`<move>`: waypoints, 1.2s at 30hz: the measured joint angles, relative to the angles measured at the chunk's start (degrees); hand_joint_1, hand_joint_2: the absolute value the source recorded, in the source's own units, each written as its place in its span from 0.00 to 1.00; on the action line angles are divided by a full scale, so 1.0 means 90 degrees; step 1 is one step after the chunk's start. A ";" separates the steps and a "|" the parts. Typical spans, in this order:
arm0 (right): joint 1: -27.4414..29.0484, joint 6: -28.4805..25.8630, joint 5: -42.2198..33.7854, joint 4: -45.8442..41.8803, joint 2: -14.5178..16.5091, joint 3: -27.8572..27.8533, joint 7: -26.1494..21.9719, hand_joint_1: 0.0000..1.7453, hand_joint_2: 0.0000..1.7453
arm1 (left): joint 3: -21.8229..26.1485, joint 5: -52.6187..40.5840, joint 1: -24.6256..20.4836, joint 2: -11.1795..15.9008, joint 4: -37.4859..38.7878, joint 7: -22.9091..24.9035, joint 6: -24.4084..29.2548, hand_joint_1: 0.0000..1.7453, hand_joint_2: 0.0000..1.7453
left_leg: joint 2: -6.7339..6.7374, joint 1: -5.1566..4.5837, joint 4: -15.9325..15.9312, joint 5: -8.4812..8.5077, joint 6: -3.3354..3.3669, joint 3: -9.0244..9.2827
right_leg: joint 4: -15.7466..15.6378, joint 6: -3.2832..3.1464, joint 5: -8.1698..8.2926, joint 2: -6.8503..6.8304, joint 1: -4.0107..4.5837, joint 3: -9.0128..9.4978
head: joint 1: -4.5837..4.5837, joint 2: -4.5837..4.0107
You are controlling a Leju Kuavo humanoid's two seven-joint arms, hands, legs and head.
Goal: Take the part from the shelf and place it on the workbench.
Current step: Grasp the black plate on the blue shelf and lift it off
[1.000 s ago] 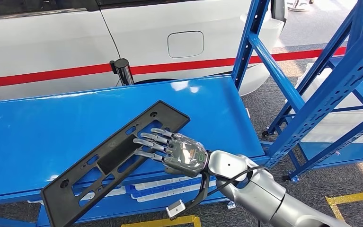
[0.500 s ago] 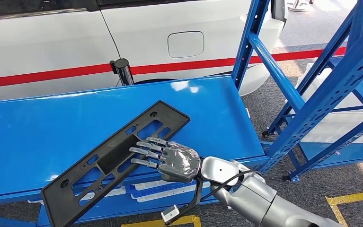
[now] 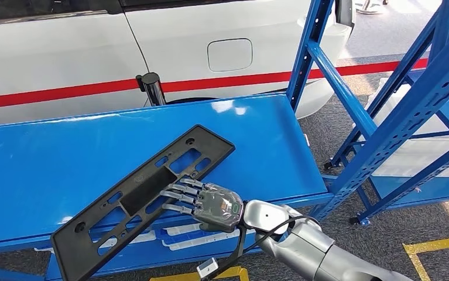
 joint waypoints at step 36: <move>0.0042 -0.0338 0.0816 0.0433 0.1041 0.0117 0.0585 0.00 1.00 | 0.0041 -0.0172 -0.0001 -0.0038 0.0000 0.0042 -0.0049 0.00 0.00 | 0.0002 0.0000 -0.0001 0.0001 -0.0001 0.0002 | 0.0000 0.0000 0.0000 0.0001 0.0001 -0.0001 | -0.0001 0.0000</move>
